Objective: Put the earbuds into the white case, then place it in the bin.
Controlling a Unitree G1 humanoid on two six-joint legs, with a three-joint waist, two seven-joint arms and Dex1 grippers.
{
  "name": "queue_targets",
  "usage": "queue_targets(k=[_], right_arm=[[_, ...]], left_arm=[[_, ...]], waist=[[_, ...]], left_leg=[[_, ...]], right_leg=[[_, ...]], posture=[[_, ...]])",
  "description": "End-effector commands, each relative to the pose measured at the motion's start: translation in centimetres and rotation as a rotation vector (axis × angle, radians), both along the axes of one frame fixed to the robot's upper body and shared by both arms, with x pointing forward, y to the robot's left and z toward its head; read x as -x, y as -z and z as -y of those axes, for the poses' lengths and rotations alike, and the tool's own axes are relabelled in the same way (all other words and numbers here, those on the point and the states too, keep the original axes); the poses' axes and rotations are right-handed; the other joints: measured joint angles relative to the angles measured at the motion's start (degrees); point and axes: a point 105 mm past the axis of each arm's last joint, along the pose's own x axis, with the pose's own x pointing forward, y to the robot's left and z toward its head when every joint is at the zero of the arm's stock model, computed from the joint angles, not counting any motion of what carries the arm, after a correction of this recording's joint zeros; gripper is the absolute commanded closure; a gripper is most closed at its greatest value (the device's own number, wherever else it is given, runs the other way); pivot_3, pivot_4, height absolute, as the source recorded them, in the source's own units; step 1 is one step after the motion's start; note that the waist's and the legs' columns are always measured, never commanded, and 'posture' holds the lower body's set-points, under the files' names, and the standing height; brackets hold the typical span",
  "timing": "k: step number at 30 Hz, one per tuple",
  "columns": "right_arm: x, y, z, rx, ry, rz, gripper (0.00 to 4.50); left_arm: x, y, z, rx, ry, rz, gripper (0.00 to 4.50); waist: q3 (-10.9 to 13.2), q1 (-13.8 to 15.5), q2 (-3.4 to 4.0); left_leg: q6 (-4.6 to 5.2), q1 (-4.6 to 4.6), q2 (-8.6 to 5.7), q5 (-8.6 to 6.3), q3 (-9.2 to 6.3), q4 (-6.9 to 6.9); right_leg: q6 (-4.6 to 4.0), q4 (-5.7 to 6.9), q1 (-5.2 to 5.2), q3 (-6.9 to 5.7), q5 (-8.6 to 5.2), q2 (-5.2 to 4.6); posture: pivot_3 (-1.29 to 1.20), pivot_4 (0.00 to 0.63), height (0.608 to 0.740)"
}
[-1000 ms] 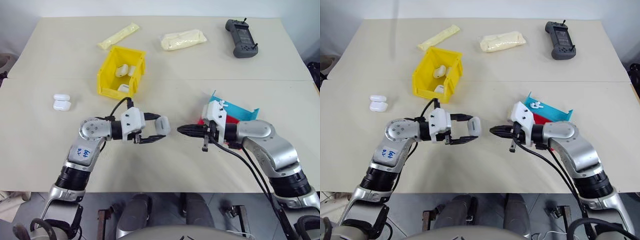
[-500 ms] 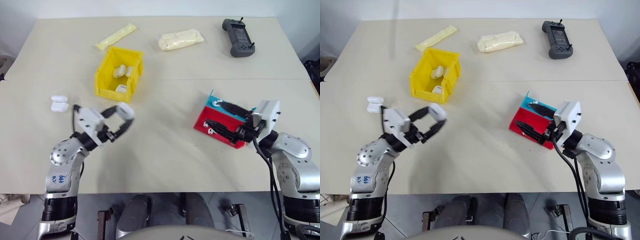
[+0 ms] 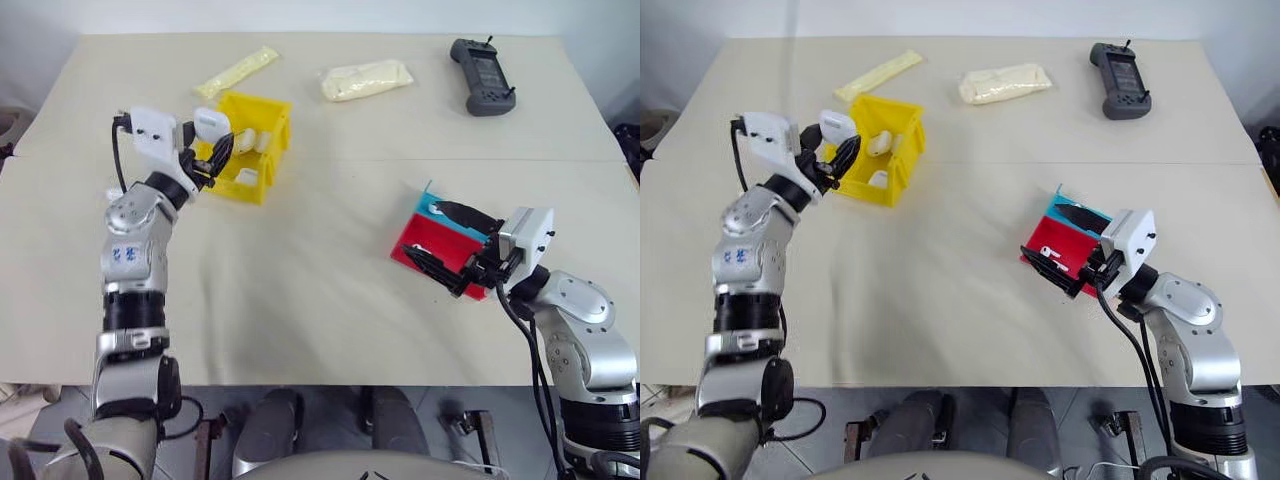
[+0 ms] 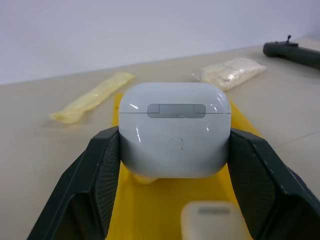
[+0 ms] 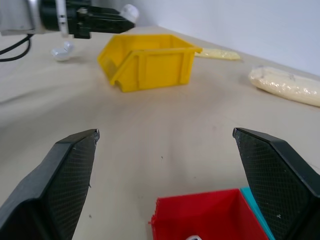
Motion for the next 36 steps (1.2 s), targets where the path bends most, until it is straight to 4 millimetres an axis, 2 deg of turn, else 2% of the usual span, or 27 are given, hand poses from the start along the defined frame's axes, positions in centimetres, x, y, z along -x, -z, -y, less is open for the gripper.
queue_targets(k=[1, 4, 9, 13, 17, 20, 23, 25, 27, 31, 36], right_arm=[[0.3, -1.1, -0.4, -0.002, -0.009, 0.053, 0.02], [0.4, -1.3, -0.9, -0.009, -0.017, 0.056, 0.02], [0.4, -1.6, -1.3, -0.013, -0.018, 0.064, 0.00], [0.5, -1.6, -1.2, -0.009, -0.014, 0.058, 0.00], [0.4, -1.3, -1.1, 0.006, -0.036, 0.031, 0.00], [0.5, -1.0, -1.0, 0.026, -0.059, 0.005, 0.00], [0.4, -0.8, -0.5, 0.045, -0.064, -0.007, 0.00], [0.2, -0.9, -0.2, 0.050, -0.059, -0.003, 0.00], [0.1, -0.8, 0.1, 0.051, -0.054, -0.004, 0.00], [0.1, -0.6, 0.4, 0.056, -0.059, -0.017, 0.00], [0.0, 0.0, 0.8, 0.072, -0.041, -0.032, 0.00]], left_arm=[[-1.1, -0.7, 0.9, -0.067, 0.026, -0.002, 1.71], [-1.8, -0.9, 1.6, -0.088, 0.042, -0.010, 1.71], [-1.3, -1.2, 1.9, -0.128, 0.073, 0.011, 0.08], [0.4, -1.6, 1.6, -0.121, 0.142, 0.059, 0.03], [3.6, -1.1, 0.3, -0.165, 0.253, 0.087, 0.03], [6.7, 0.1, -1.0, -0.277, 0.344, 0.074, 0.03], [8.9, 1.2, -2.6, -0.401, 0.333, 0.074, 0.03], [11.2, 2.6, -2.5, -0.428, 0.421, 0.022, 0.03], [12.7, 4.0, -2.4, -0.405, 0.459, -0.052, 0.03], [13.7, 5.3, -1.9, -0.386, 0.477, -0.084, 0.03], [13.3, 5.3, -0.8, -0.353, 0.481, -0.066, 0.03]], waist=[[0.0, -0.2, -0.02], [0.0, -0.1, -0.02], [0.0, -0.1, -0.03], [0.0, 0.0, -0.02], [0.0, -0.4, -0.02], [0.0, -1.1, -0.01], [0.0, -1.1, -0.01], [0.0, -1.2, 0.00], [0.0, -1.0, 0.01], [0.0, -0.2, 0.01], [0.0, 0.1, 0.01]], left_leg=[[0.00, 0.00, 0.01, 0.00, 0.01, 0.00], [-0.01, 0.00, 0.05, 0.01, 0.02, 0.02], [-0.02, -0.01, 0.09, 0.01, 0.01, 0.03], [-0.02, -0.01, 0.08, 0.01, 0.00, 0.04], [-0.03, 0.00, 0.13, 0.00, -0.01, 0.03], [-0.06, 0.00, 0.25, -0.01, -0.02, 0.00], [-0.06, 0.00, 0.33, -0.01, -0.05, 0.00], [-0.05, 0.00, 0.35, -0.02, -0.06, 0.00], [-0.01, 0.01, 0.34, -0.04, -0.06, -0.01], [0.01, 0.01, 0.33, -0.05, -0.12, 0.02], [0.01, 0.03, 0.32, -0.05, -0.08, 0.03]], right_leg=[[0.00, 0.00, 0.00, 0.00, 0.00, 0.00], [0.00, 0.02, 0.00, -0.02, 0.00, 0.03], [0.01, 0.02, -0.01, -0.02, 0.00, 0.04], [0.01, 0.02, -0.01, 0.00, 0.00, 0.02], [0.00, 0.02, -0.01, 0.00, 0.00, 0.02], [-0.01, 0.03, -0.04, 0.00, 0.00, 0.02], [-0.02, 0.02, -0.03, 0.00, -0.01, 0.00], [-0.02, 0.02, -0.02, 0.01, -0.02, -0.03], [-0.03, 0.01, -0.01, 0.03, -0.02, -0.08], [-0.04, 0.00, 0.03, 0.02, -0.02, -0.09], [-0.03, 0.03, 0.03, 0.04, -0.02, -0.09]], posture=[[0.00, 0.150, 0.740], [0.00, 0.150, 0.740], [0.00, 0.150, 0.740], [0.00, 0.150, 0.740], [0.00, 0.150, 0.740], [0.00, 0.150, 0.740], [0.00, 0.150, 0.740], [0.00, 0.150, 0.740], [0.00, 0.150, 0.740], [0.00, 0.150, 0.740], [0.00, 0.150, 0.740]])
